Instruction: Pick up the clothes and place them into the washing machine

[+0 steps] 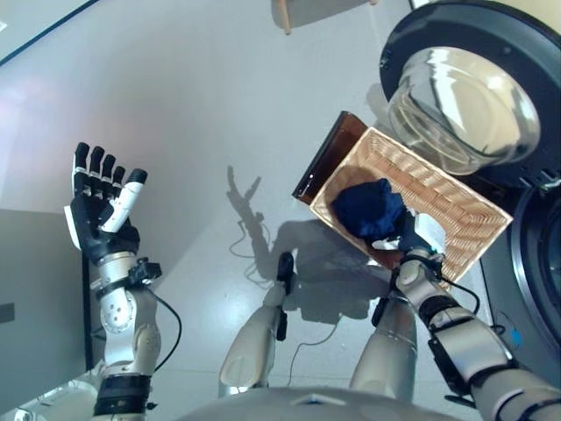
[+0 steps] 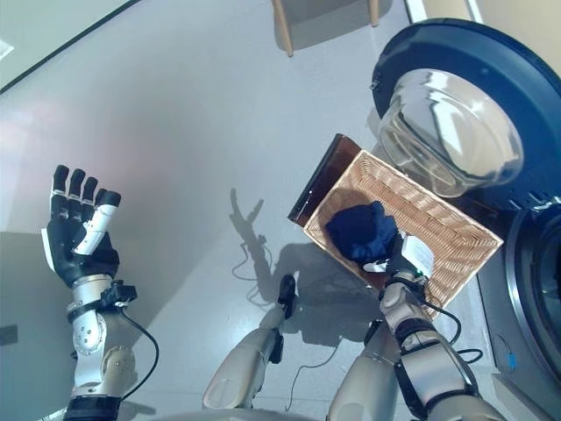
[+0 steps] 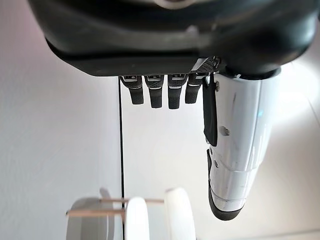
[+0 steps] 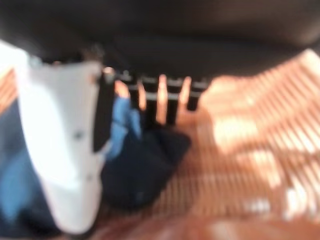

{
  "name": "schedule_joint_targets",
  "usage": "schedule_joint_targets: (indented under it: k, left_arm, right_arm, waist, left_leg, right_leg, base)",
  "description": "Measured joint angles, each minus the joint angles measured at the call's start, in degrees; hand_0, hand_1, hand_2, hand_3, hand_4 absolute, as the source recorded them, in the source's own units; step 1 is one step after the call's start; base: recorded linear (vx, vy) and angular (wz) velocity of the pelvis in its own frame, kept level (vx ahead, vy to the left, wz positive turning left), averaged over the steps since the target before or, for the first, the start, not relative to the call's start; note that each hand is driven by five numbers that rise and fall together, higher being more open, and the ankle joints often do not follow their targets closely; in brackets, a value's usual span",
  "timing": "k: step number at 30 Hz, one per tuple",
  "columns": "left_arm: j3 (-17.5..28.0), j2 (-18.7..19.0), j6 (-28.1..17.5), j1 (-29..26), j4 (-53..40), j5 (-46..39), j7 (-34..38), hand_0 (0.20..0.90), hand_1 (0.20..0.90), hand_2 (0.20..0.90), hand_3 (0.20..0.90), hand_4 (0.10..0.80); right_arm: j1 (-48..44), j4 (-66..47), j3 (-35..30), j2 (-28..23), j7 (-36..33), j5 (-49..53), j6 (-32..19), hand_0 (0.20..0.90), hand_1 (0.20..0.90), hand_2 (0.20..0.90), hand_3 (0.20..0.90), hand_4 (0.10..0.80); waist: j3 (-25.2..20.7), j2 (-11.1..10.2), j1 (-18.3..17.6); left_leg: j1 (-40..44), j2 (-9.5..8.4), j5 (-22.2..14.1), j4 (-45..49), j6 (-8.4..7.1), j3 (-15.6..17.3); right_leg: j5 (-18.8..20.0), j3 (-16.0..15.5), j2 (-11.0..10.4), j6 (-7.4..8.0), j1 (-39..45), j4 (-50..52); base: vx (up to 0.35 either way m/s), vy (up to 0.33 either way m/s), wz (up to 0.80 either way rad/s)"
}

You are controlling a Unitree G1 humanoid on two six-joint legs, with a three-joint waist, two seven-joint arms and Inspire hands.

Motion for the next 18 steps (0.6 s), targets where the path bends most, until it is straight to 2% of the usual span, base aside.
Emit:
schedule_joint_targets:
  k: [10, 11, 12, 13, 16, 18]
  left_arm:
    - [-0.5, 0.8, 0.0, -0.7, 0.0, 1.2, 1.0, 0.900, 0.900, 0.900, 0.900, 0.800]
    - [-0.5, 0.8, 0.0, -0.8, 0.0, 1.2, 1.0, 0.900, 0.900, 0.900, 0.900, 0.800]
    - [-0.6, 0.8, 0.0, -0.9, 0.0, 1.2, 1.0, 0.900, 0.900, 0.900, 0.900, 0.800]
    - [-0.6, 0.9, 0.0, -0.9, 0.0, 1.3, 1.0, 0.900, 0.900, 0.900, 0.900, 0.800]
    - [-1.2, 1.0, 0.0, -0.9, 0.0, 1.2, 1.0, 0.900, 0.900, 0.900, 0.900, 0.800]
    - [-1.9, 1.0, -0.1, -0.9, 0.1, 1.2, 1.0, 0.900, 0.900, 0.900, 0.900, 0.800]
  right_arm:
    - [-3.9, 2.2, 2.5, 0.2, -2.7, -2.8, 3.1, 0.900, 0.900, 0.900, 0.900, 0.800]
    - [-4.2, 2.7, 2.6, 0.2, -2.7, -3.0, 3.1, 0.763, 0.763, 0.763, 0.763, 0.702]
    - [-4.4, 2.9, 2.7, 0.2, -2.7, -3.1, 3.1, 0.549, 0.549, 0.549, 0.549, 0.549]
    - [-5.0, 3.7, 2.7, 0.3, -2.7, -3.1, 3.1, 0.200, 0.200, 0.200, 0.200, 0.300]
    - [-6.7, 5.6, 3.6, 0.2, -4.3, -2.9, 3.1, 0.200, 0.200, 0.200, 0.200, 0.300]
    - [-7.9, 6.1, 3.8, 0.1, -4.8, -2.8, 3.1, 0.200, 0.200, 0.200, 0.200, 0.300]
  waist:
    - [0.2, -0.1, 0.1]
    - [0.2, -0.1, 0.1]
    - [0.2, -0.1, 0.1]
    - [0.2, -0.1, 0.1]
    - [0.4, -0.1, 0.3]
    - [0.4, -0.1, 0.5]
  left_leg:
    - [-3.1, -0.40, 0.9, 0.1, -0.21, -1.4]
    - [-3.1, -0.39, 0.9, 0.1, -0.21, -1.4]
    - [-3.1, -0.39, 0.9, 0.1, -0.21, -1.4]
    - [-3.2, -0.37, 0.9, 0.2, -0.23, -1.4]
    - [-3.9, -0.51, 1.0, 0.4, -0.36, -1.5]
    - [-4.5, -0.52, 1.0, 0.8, -0.50, -1.5]
  right_leg:
    - [0.0, -1.1, -0.6, -0.28, -2.2, 0.6]
    - [0.0, -1.1, -0.6, -0.33, -2.2, 0.6]
    - [0.0, -1.1, -0.6, -0.32, -2.3, 0.6]
    - [-0.2, -1.2, -0.6, -0.20, -2.4, 0.6]
    - [-0.2, -1.1, -0.9, 0.01, -3.3, 1.6]
    - [-0.7, -1.1, -0.9, -0.59, -3.8, 1.8]
  base:
    - [-0.024, 0.015, 0.06]
    - [0.000, 0.000, 0.00]
    - [0.002, 0.013, 0.04]
    - [0.118, -0.025, 0.04]
    - [-0.026, 0.025, 0.00]
    - [0.023, 0.022, -0.09]
